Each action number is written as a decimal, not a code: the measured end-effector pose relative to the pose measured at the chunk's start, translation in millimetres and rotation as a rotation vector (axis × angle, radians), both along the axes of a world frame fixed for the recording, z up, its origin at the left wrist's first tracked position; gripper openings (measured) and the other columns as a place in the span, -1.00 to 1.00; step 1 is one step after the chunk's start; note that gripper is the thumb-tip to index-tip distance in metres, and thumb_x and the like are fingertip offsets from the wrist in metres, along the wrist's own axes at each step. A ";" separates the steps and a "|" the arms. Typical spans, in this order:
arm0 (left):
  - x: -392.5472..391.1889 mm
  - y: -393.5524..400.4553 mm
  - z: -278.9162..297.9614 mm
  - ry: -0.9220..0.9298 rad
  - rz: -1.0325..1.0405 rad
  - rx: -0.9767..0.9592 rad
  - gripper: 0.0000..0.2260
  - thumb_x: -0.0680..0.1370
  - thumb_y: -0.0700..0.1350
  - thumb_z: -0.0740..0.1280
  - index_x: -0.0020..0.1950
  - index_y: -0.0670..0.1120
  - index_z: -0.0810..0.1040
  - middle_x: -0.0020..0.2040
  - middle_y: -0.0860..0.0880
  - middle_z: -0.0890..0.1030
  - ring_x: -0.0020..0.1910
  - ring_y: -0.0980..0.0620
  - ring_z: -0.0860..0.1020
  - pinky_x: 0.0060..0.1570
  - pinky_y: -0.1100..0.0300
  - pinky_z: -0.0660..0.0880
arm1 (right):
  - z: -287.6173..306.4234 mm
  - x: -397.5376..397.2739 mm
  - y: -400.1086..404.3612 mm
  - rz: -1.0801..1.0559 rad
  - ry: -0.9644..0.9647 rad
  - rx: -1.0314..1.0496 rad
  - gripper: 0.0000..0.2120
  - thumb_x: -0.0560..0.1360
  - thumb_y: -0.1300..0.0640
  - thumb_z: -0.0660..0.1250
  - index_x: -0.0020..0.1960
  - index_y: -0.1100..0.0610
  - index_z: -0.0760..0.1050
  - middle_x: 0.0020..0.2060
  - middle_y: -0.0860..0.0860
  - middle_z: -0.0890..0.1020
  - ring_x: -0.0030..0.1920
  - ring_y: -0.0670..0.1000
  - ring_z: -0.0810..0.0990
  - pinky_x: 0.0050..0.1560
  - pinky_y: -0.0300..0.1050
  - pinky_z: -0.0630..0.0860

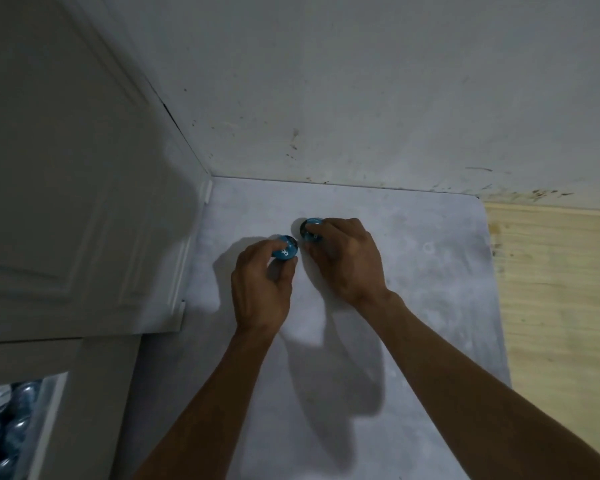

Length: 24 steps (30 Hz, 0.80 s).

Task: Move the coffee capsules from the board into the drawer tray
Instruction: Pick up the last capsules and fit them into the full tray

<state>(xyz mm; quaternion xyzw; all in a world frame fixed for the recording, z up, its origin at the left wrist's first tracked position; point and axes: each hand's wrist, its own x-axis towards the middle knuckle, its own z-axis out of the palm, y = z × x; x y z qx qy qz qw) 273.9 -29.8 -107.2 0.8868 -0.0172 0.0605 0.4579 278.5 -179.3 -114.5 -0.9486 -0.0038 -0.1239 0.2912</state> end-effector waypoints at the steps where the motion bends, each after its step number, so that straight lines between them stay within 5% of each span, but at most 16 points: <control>1: 0.2 0.4 1.4 -0.006 -0.005 -0.003 -0.76 0.45 -0.20 0.49 0.09 -0.21 0.61 0.06 -0.11 0.66 0.06 -0.04 0.62 0.13 -0.02 0.58 | -1.2 -0.8 0.4 -0.007 -0.013 0.001 -0.74 0.50 0.10 0.42 0.16 0.16 0.61 0.04 0.10 0.68 0.00 0.12 0.61 0.02 0.03 0.59; 10: -15.7 10.7 8.6 -0.006 -0.006 -0.073 -0.78 0.42 -0.19 0.52 0.04 -0.16 0.64 0.03 -0.05 0.67 0.04 0.05 0.62 0.07 0.03 0.60 | 16.0 -29.2 3.4 -0.164 0.029 0.178 -0.75 0.43 0.07 0.50 0.06 0.15 0.65 -0.05 0.08 0.71 -0.05 0.10 0.64 -0.01 -0.16 0.51; 17: -60.4 37.7 68.2 0.000 -0.027 -0.104 -0.80 0.41 -0.20 0.52 -0.02 -0.04 0.63 -0.04 0.08 0.65 -0.07 0.20 0.58 -0.31 0.32 0.52 | 64.0 -83.7 20.5 -0.241 -0.019 0.280 -0.75 0.42 0.07 0.51 0.06 0.12 0.66 -0.08 0.05 0.71 -0.13 0.03 0.64 -0.14 -0.05 0.62; 20: -91.0 60.8 106.6 0.017 -0.088 -0.136 -0.81 0.41 -0.21 0.51 -0.03 -0.02 0.64 -0.05 0.11 0.66 -0.08 0.27 0.58 -0.25 0.49 0.43 | 94.4 -114.2 41.2 -0.249 -0.051 0.297 -0.76 0.42 0.03 0.50 0.05 0.10 0.66 -0.11 0.00 0.71 -0.18 -0.06 0.63 -0.24 -0.23 0.56; 24: -132.3 113.2 148.5 0.008 -0.169 -0.138 -0.82 0.43 -0.10 0.49 0.00 0.05 0.63 0.00 0.15 0.66 -0.08 0.23 0.60 -0.25 0.41 0.48 | 140.8 -155.6 89.5 -0.250 -0.054 0.388 -0.78 0.40 0.00 0.49 0.01 0.05 0.66 -0.16 -0.08 0.70 -0.18 -0.11 0.64 -0.27 -0.30 0.52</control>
